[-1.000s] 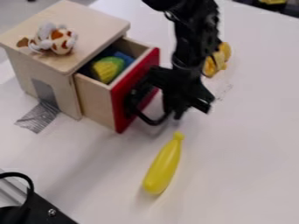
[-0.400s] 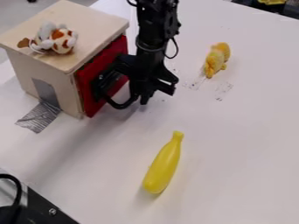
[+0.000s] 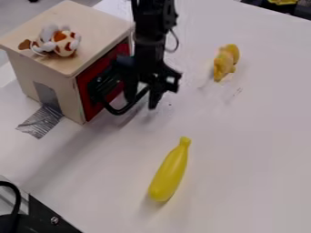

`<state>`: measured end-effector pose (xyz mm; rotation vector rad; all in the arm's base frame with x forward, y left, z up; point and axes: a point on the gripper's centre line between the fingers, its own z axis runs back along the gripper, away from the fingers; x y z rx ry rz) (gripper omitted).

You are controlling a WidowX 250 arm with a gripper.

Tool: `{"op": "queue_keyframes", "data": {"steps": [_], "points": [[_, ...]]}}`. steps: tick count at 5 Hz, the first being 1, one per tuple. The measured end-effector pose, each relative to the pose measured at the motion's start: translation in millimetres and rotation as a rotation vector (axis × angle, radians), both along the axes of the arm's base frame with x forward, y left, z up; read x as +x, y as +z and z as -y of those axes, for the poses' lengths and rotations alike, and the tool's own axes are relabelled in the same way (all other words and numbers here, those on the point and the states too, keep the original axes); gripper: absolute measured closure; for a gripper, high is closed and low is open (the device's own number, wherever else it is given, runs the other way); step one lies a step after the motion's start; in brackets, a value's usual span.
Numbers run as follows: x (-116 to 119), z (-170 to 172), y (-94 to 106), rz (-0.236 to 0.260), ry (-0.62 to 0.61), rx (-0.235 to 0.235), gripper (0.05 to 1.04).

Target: Close the drawer

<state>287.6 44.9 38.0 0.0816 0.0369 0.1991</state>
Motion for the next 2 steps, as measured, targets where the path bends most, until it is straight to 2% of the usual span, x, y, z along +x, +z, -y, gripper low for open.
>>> {"op": "queue_keyframes", "data": {"steps": [1, 2], "points": [[11.6, 22.1, 32.1, 0.085, -0.068, -0.055, 0.125], [12.3, 33.4, 73.7, 0.177, -0.136, -0.101, 0.084]]}}
